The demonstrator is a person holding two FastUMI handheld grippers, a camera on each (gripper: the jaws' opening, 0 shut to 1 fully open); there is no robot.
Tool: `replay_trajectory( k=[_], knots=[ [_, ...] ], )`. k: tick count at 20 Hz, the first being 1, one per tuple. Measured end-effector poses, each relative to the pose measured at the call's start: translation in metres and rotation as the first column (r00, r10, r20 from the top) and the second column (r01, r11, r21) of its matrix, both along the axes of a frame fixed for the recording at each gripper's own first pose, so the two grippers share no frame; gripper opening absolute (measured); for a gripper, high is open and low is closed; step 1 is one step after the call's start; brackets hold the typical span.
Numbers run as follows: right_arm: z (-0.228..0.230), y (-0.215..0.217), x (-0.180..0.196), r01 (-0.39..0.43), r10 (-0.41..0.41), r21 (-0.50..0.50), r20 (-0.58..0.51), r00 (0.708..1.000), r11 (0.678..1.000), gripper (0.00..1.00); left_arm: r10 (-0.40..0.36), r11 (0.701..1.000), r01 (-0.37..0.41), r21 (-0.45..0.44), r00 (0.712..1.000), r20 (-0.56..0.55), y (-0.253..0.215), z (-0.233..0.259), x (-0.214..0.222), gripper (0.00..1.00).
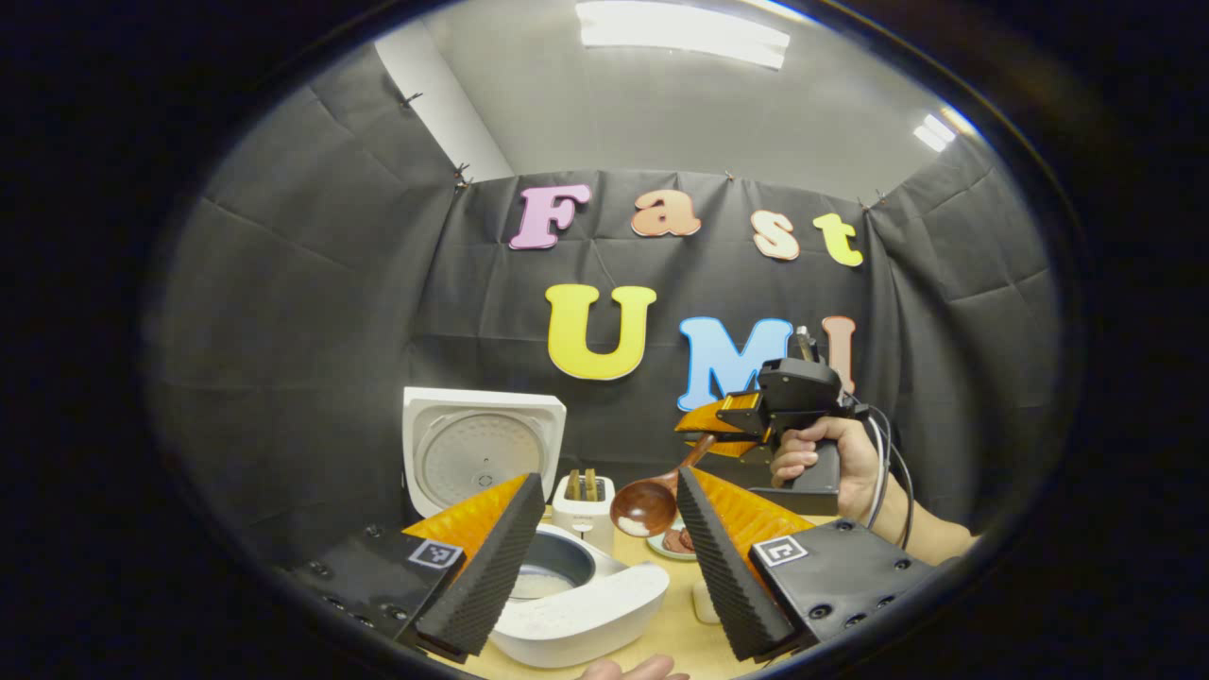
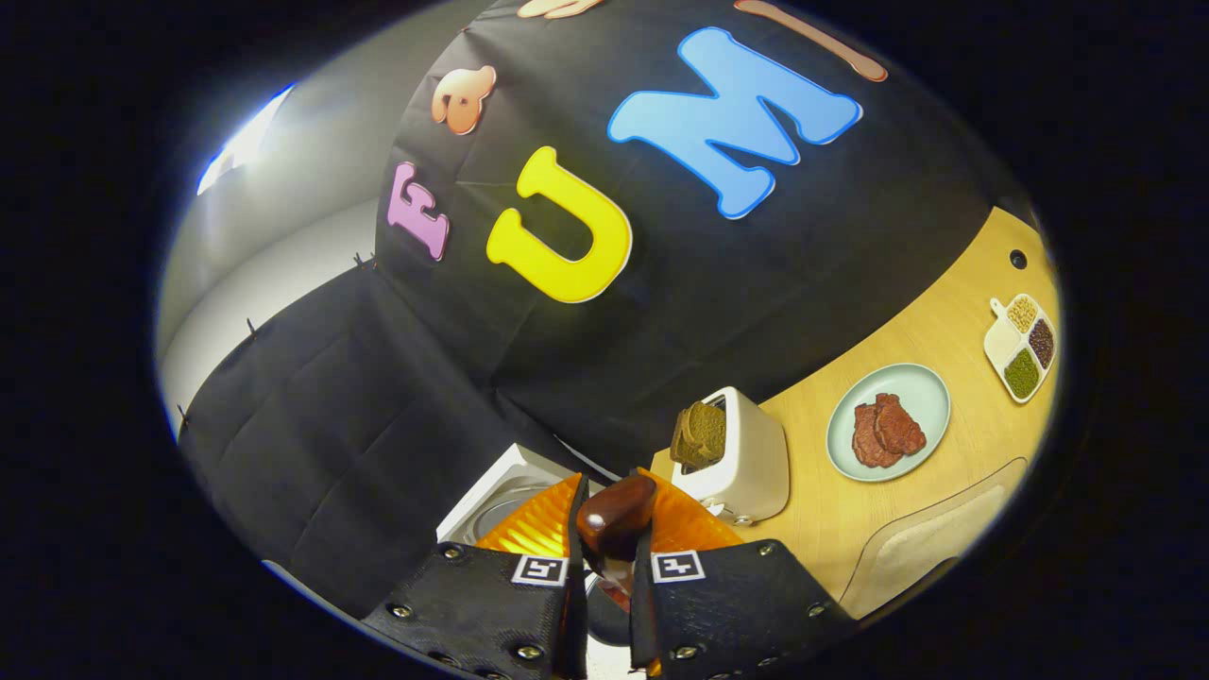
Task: Close the left gripper, press the button to open the rice cooker; take a wooden spoon from the chopstick holder with the right hand, scoop a spoonful of rice and pour it into the rice cooker, then put the wooden spoon back into the chopstick holder.
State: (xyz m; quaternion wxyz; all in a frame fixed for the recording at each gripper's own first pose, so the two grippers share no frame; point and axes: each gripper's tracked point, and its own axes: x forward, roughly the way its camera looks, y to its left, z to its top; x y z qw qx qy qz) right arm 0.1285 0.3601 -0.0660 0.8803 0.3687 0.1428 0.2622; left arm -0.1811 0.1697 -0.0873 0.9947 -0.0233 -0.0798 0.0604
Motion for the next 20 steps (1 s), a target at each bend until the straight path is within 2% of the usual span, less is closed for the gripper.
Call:
replay_trajectory(
  k=[2,5,7,8,11,12,13,14,17,18,20],
  knots=[
    [-0.002,0.021,0.002,-0.015,0.015,0.006,-0.004,1.000,1.000,0.18,0.010,1.000,-0.010,-0.008,1.000,-0.008,0.010,-0.005,-0.002,0.94],
    [-0.006,0.046,0.007,-0.024,0.024,-0.025,-0.005,1.000,0.999,0.18,0.018,1.000,-0.018,-0.026,1.000,-0.012,0.018,-0.007,-0.006,0.98],
    [-0.003,0.057,0.010,-0.023,0.023,-0.047,0.012,1.000,0.999,0.17,0.026,0.999,-0.026,-0.029,1.000,-0.003,0.026,-0.003,-0.008,0.94],
    [-0.004,0.062,0.010,-0.016,0.017,-0.064,0.024,1.000,0.998,0.17,0.029,0.999,-0.029,-0.031,1.000,0.000,0.029,0.000,-0.008,0.98],
    [-0.003,0.071,0.016,0.013,-0.004,-0.124,0.069,0.998,0.992,0.17,0.033,0.999,-0.033,-0.037,0.999,-0.005,0.036,0.001,-0.008,0.98],
    [-0.004,0.071,0.015,0.022,-0.010,-0.145,0.087,0.996,0.989,0.18,0.035,0.999,-0.036,-0.038,0.999,-0.008,0.037,0.002,-0.007,0.94],
    [-0.005,0.075,0.015,0.026,-0.008,-0.169,0.105,0.994,0.985,0.18,0.036,0.999,-0.037,-0.039,0.999,-0.009,0.038,0.001,-0.009,0.98],
    [-0.002,0.081,0.015,0.032,-0.010,-0.177,0.126,0.992,0.984,0.18,0.038,0.998,-0.039,-0.041,0.999,-0.007,0.039,0.001,-0.009,0.97],
    [-0.002,0.098,0.007,0.023,0.011,-0.207,0.163,0.987,0.978,0.18,0.033,0.999,-0.034,-0.036,0.999,-0.010,0.035,-0.003,-0.010,0.96],
    [-0.004,0.103,0.005,0.024,0.017,-0.230,0.177,0.984,0.973,0.17,0.039,0.999,-0.039,-0.023,0.999,-0.015,0.035,-0.005,-0.011,0.98],
    [-0.003,0.112,0.003,0.036,0.028,-0.281,0.220,0.975,0.959,0.18,0.056,0.998,-0.056,-0.001,0.998,-0.013,0.037,-0.005,-0.014,0.96]
  ],
)
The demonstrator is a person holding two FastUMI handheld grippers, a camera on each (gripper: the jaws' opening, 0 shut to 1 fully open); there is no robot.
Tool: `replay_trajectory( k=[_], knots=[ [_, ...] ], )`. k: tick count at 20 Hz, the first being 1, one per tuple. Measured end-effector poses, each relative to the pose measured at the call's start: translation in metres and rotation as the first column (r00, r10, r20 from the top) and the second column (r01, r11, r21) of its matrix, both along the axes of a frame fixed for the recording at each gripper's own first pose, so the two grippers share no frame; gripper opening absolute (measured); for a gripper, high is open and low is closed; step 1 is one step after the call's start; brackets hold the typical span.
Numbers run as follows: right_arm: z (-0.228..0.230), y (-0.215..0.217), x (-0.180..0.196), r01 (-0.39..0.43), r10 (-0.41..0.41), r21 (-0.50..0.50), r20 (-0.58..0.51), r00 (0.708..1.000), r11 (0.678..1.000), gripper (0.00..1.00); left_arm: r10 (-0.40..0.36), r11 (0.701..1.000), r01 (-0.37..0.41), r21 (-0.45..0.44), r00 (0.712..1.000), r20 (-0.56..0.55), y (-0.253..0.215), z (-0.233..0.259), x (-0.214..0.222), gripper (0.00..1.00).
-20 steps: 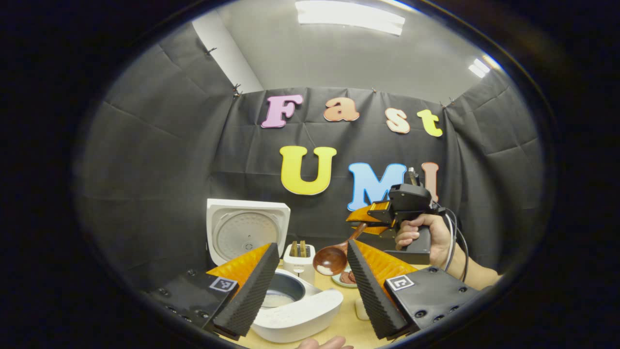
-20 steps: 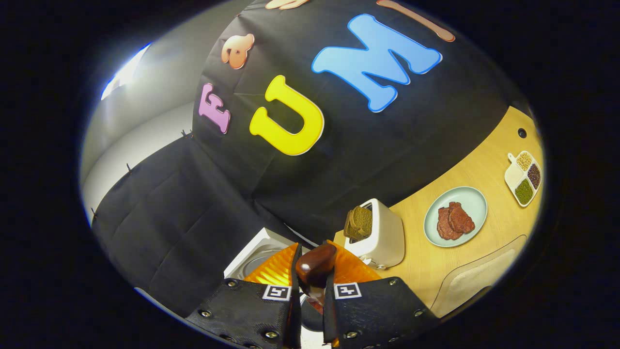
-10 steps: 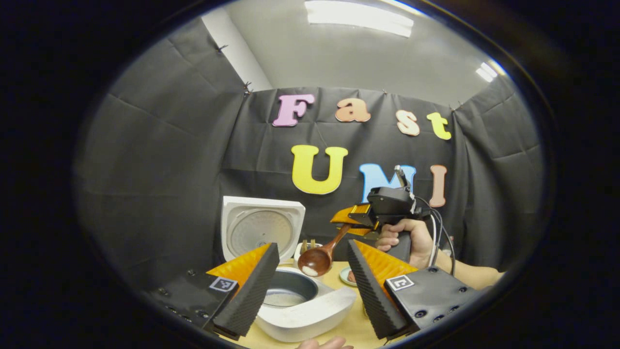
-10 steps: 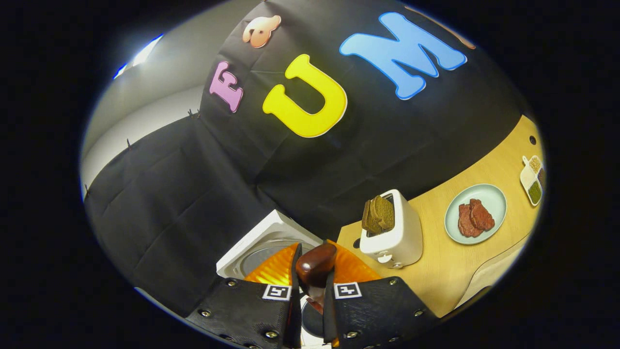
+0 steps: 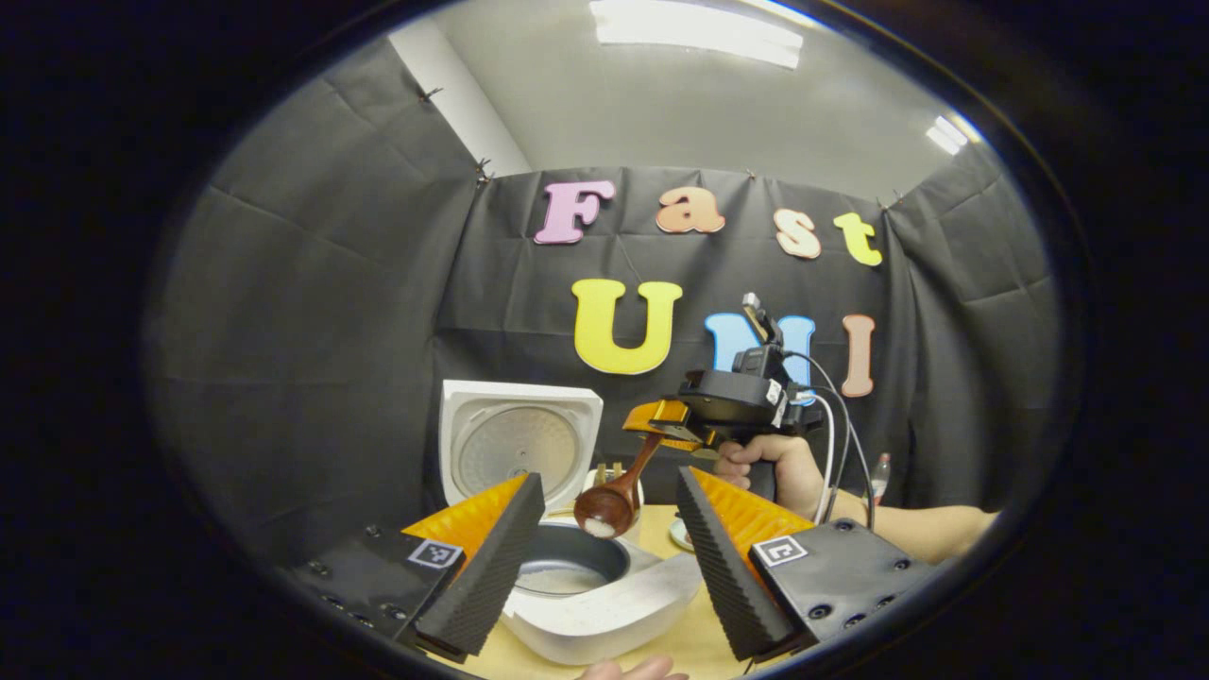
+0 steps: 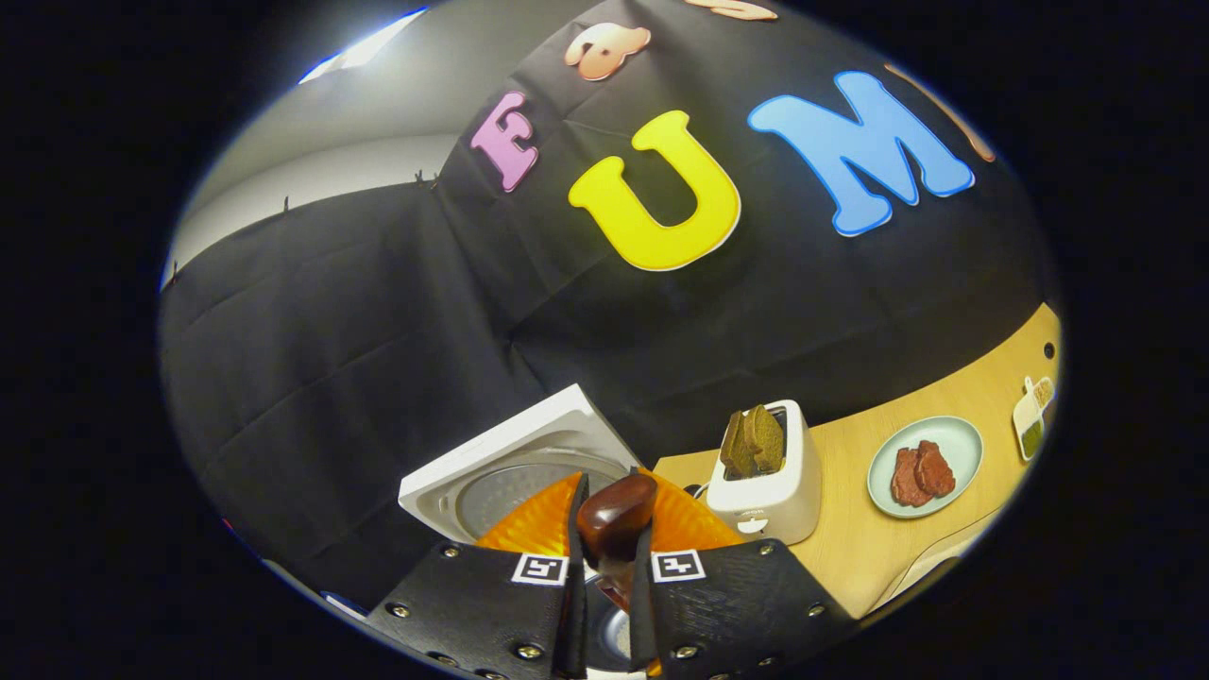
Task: Close the left gripper, press the button to open the rice cooker; take a wooden spoon from the chopstick holder with the right hand, scoop a spoonful of rice and pour it into the rice cooker, then put the wooden spoon back into the chopstick holder.
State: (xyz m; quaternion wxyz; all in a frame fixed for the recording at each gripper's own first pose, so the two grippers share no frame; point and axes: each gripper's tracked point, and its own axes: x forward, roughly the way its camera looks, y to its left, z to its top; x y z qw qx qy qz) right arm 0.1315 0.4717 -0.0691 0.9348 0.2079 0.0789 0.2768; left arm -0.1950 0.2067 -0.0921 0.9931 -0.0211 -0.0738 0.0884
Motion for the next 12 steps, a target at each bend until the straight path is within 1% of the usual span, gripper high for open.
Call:
replay_trajectory(
  k=[1,7,8,9,10,11,12],
  knots=[
    [0.001,0.004,-0.001,0.005,-0.005,-0.023,0.025,1.000,1.000,0.18,0.001,1.000,-0.001,0.001,1.000,0.002,0.000,0.001,-0.001,0.94],
    [0.005,0.026,-0.014,0.005,0.011,-0.136,0.117,0.993,0.991,0.18,0.005,1.000,-0.005,-0.021,1.000,0.014,0.006,0.001,-0.005,0.94],
    [0.007,0.028,-0.016,0.010,0.010,-0.149,0.133,0.991,0.989,0.17,0.008,1.000,-0.008,-0.023,1.000,0.014,0.007,0.001,-0.005,0.96],
    [0.009,0.028,-0.016,0.015,0.009,-0.161,0.147,0.989,0.987,0.17,0.008,1.000,-0.008,-0.024,1.000,0.013,0.007,-0.002,-0.004,0.94],
    [0.011,0.030,-0.017,0.016,0.011,-0.169,0.158,0.987,0.986,0.17,0.014,1.000,-0.013,-0.022,1.000,0.010,0.008,-0.004,-0.006,0.94],
    [0.013,0.030,-0.019,0.018,0.010,-0.168,0.164,0.986,0.986,0.18,0.016,1.000,-0.016,-0.018,1.000,0.005,0.009,-0.008,-0.006,0.98],
    [0.017,0.030,-0.020,0.020,0.008,-0.163,0.169,0.986,0.986,0.18,0.016,1.000,-0.016,-0.015,1.000,-0.001,0.009,-0.011,-0.007,0.94]
  ],
)
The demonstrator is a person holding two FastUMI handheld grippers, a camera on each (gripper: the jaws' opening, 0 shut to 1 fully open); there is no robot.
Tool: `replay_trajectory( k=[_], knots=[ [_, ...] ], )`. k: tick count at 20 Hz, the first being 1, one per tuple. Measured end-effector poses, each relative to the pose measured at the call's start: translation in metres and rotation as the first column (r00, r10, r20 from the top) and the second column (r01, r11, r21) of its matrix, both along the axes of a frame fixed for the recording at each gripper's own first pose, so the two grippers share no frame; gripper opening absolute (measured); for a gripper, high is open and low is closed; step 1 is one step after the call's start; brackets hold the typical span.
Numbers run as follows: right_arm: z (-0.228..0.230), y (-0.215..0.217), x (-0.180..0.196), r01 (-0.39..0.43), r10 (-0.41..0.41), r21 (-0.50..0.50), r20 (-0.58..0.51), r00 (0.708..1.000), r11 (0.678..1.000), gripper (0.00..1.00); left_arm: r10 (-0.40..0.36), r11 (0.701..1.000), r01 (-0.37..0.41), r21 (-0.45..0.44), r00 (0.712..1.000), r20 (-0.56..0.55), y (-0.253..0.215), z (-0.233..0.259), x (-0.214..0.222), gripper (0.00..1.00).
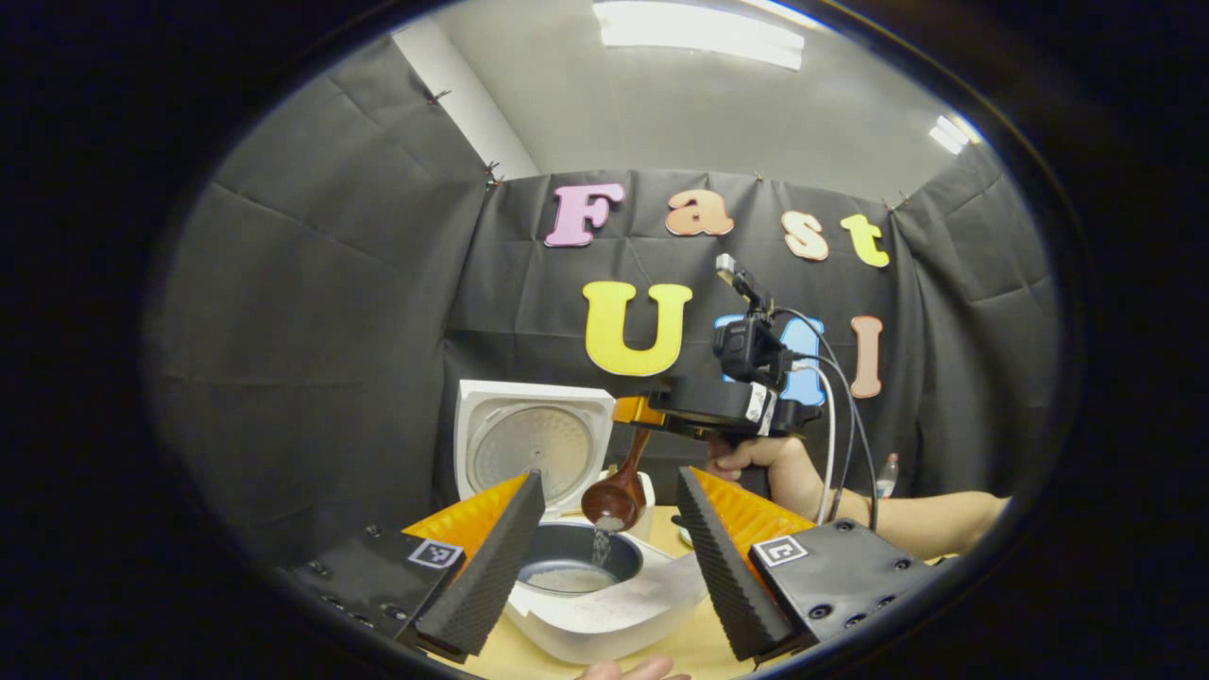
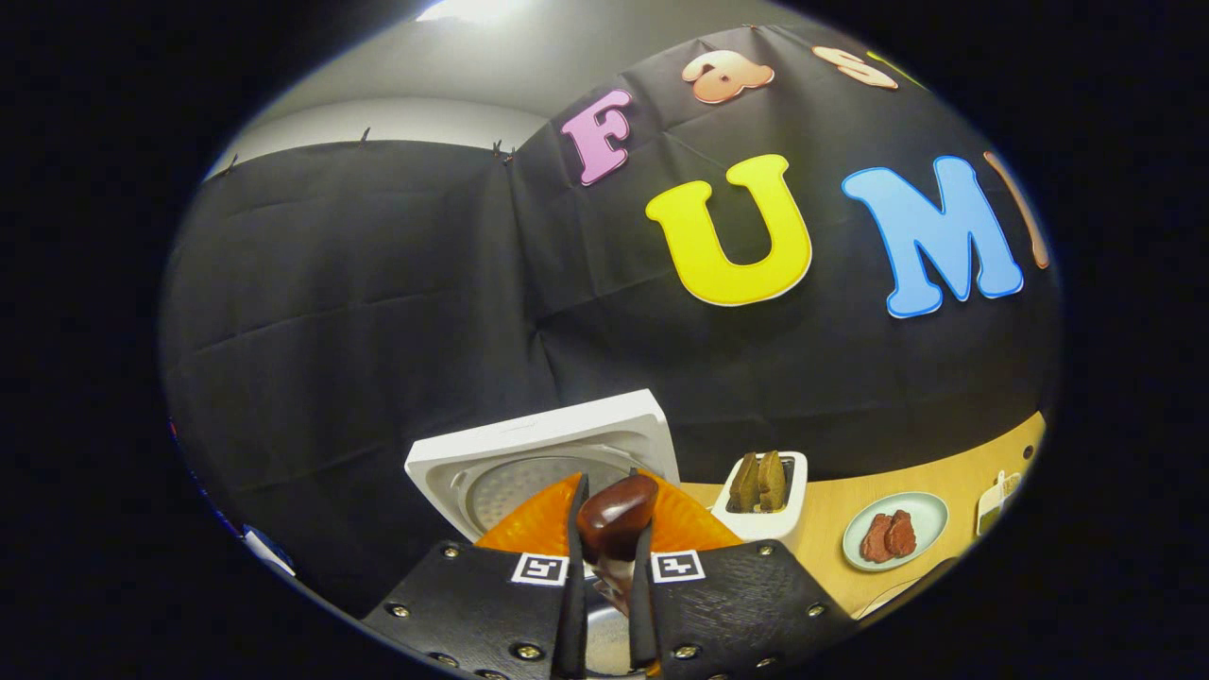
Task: Close the left gripper, press the button to open the rice cooker; take a wooden spoon from the chopstick holder with the right hand, scoop a spoonful of rice and pour it into the rice cooker, then put the wooden spoon back into the chopstick holder.
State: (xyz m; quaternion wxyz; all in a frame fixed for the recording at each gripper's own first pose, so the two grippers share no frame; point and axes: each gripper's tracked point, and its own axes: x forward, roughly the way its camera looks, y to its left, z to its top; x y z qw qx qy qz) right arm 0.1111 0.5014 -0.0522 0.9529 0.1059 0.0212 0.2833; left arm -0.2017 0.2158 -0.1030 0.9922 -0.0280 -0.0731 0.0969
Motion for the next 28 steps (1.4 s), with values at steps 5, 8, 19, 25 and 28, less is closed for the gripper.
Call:
replay_trajectory(
  k=[5,8,19,25,28],
  knots=[
    [0.004,-0.003,0.000,0.000,0.000,-0.004,-0.001,1.000,1.000,0.18,-0.004,1.000,0.004,-0.011,1.000,-0.005,-0.001,0.000,0.001,0.99],
    [0.005,-0.002,0.001,0.009,-0.009,-0.022,0.003,1.000,1.000,0.18,-0.011,1.000,0.011,-0.002,1.000,0.003,-0.005,0.003,-0.002,0.98],
    [0.005,0.013,-0.007,0.013,-0.006,-0.132,0.047,0.999,0.991,0.18,-0.028,0.999,0.027,0.026,1.000,0.007,-0.013,0.007,-0.006,0.94],
    [0.003,0.017,-0.013,0.034,-0.018,-0.228,0.072,0.997,0.973,0.18,-0.030,0.999,0.030,0.017,1.000,0.006,-0.011,0.007,-0.004,0.97],
    [0.007,0.025,-0.020,0.042,-0.008,-0.284,0.119,0.993,0.958,0.18,-0.029,0.999,0.029,0.026,1.000,0.009,-0.012,0.005,-0.007,0.98]
  ],
)
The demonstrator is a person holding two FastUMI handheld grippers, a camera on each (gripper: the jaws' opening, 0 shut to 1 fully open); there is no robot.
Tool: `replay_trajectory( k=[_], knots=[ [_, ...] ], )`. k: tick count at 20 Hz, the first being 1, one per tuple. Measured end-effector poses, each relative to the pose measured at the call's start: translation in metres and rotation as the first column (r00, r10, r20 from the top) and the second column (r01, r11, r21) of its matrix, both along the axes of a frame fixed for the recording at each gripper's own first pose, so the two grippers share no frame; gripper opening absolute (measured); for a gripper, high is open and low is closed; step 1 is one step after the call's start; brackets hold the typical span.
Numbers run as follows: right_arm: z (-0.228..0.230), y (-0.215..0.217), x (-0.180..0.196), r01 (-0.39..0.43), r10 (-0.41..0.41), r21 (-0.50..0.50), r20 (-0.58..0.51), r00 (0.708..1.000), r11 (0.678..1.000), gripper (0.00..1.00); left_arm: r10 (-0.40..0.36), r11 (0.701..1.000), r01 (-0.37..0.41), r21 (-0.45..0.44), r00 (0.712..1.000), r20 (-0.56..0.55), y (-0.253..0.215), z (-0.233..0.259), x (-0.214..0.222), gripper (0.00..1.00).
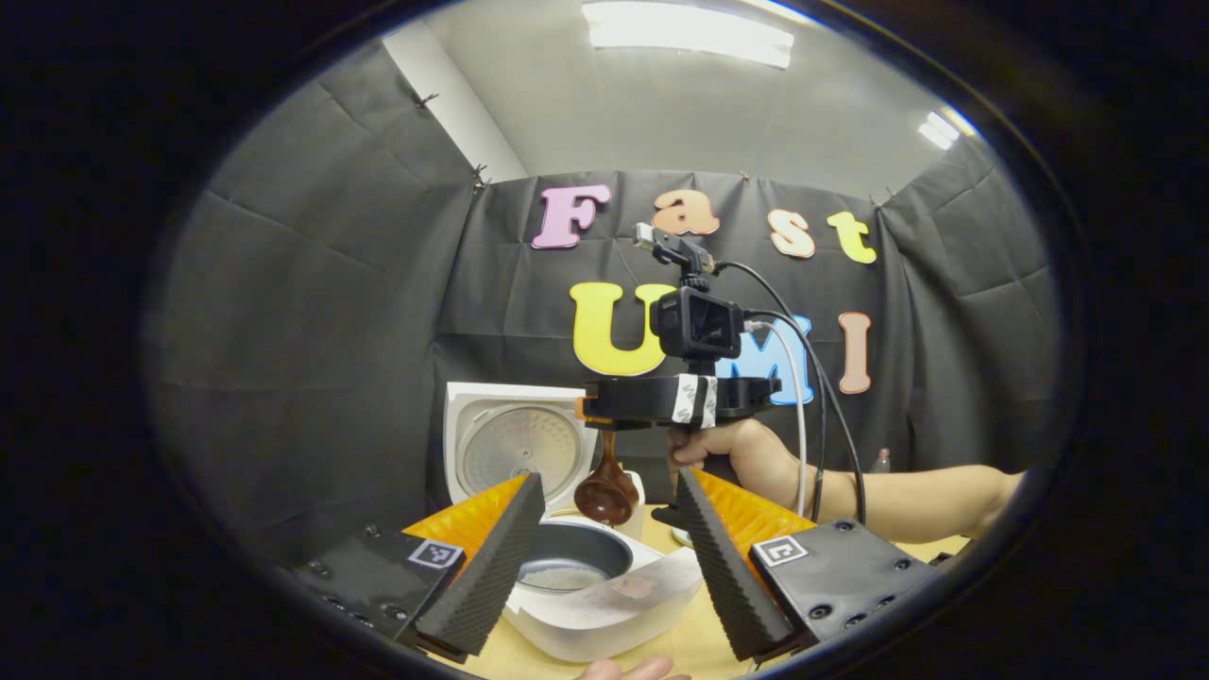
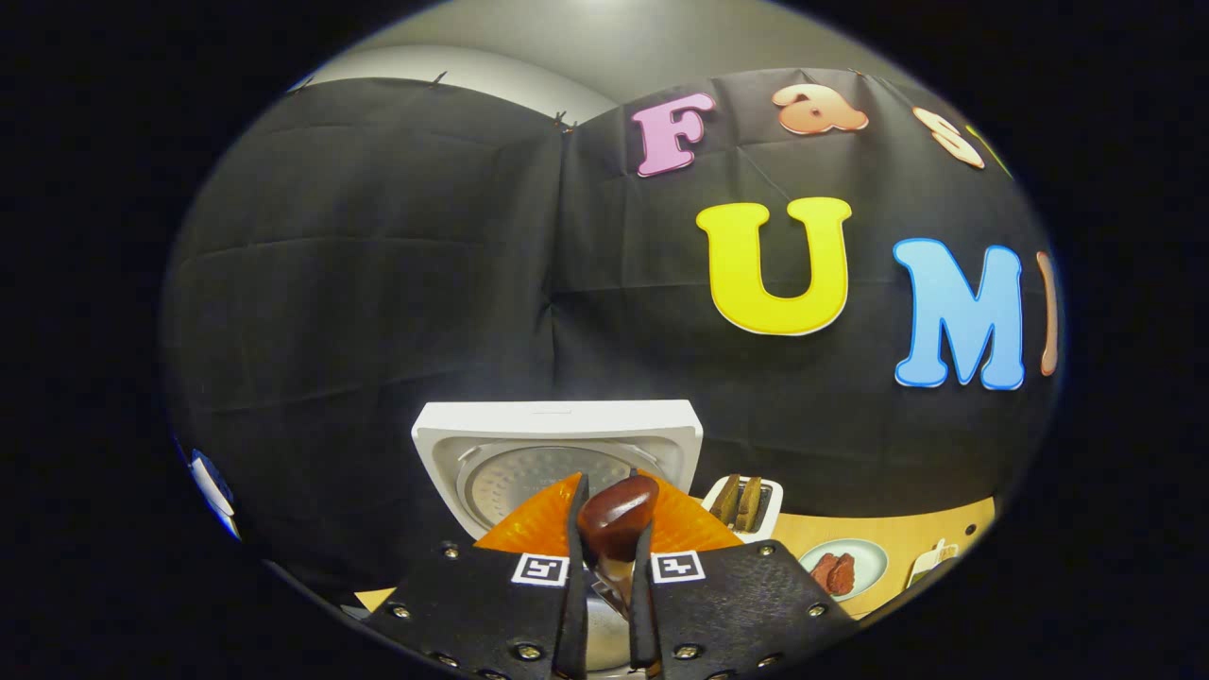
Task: Close the left gripper, press the button to open the rice cooker; take a wooden spoon from the chopstick holder with the right hand, scoop a spoonful of rice and pour it into the rice cooker, then put the wooden spoon back into the chopstick holder.
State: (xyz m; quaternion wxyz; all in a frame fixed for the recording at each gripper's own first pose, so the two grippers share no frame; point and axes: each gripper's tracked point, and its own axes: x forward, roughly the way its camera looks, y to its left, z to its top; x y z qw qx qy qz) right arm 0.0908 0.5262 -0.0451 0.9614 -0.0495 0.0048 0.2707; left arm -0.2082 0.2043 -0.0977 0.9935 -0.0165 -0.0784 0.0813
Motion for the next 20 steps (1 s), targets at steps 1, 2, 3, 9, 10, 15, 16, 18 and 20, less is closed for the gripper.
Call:
replay_trajectory(
  k=[1,2,3,9,10,15,16,18,20],
  knots=[
    [0.001,0.003,-0.004,-0.005,0.006,-0.032,0.023,1.000,0.999,0.17,0.001,1.000,-0.001,0.001,1.000,0.000,0.001,0.000,-0.001,0.98],
    [0.001,0.005,-0.008,-0.006,0.009,-0.057,0.052,0.999,0.998,0.17,0.000,1.000,0.000,-0.001,1.000,0.002,0.001,0.001,-0.002,0.98],
    [0.005,0.007,-0.013,-0.003,0.009,-0.069,0.082,0.997,0.998,0.18,-0.002,1.000,0.002,-0.003,1.000,0.004,0.002,0.002,-0.003,0.98],
    [0.019,0.016,-0.035,-0.032,0.039,-0.062,0.126,0.991,0.998,0.18,0.000,1.000,0.000,-0.005,1.000,0.006,0.006,0.000,-0.005,0.98],
    [0.020,0.017,-0.036,-0.035,0.043,-0.061,0.126,0.991,0.998,0.18,0.001,1.000,-0.001,-0.006,1.000,0.008,0.007,0.001,-0.006,0.98],
    [0.027,-0.007,-0.033,-0.012,0.013,-0.013,0.078,0.997,1.000,0.18,0.003,1.000,-0.003,0.002,1.000,0.003,0.006,0.003,-0.006,0.98],
    [0.030,-0.016,-0.032,-0.010,0.010,0.000,0.069,0.998,1.000,0.18,0.001,1.000,-0.001,0.000,1.000,0.002,0.005,0.002,-0.006,0.96],
    [0.034,-0.039,-0.031,0.004,-0.006,0.021,0.052,0.999,1.000,0.18,-0.003,1.000,0.003,-0.005,1.000,0.001,0.005,0.001,-0.004,0.95],
    [0.035,-0.068,-0.025,0.032,-0.034,0.038,0.035,0.999,0.999,0.18,-0.013,1.000,0.013,-0.009,1.000,-0.002,0.002,-0.003,0.001,0.98]
  ],
)
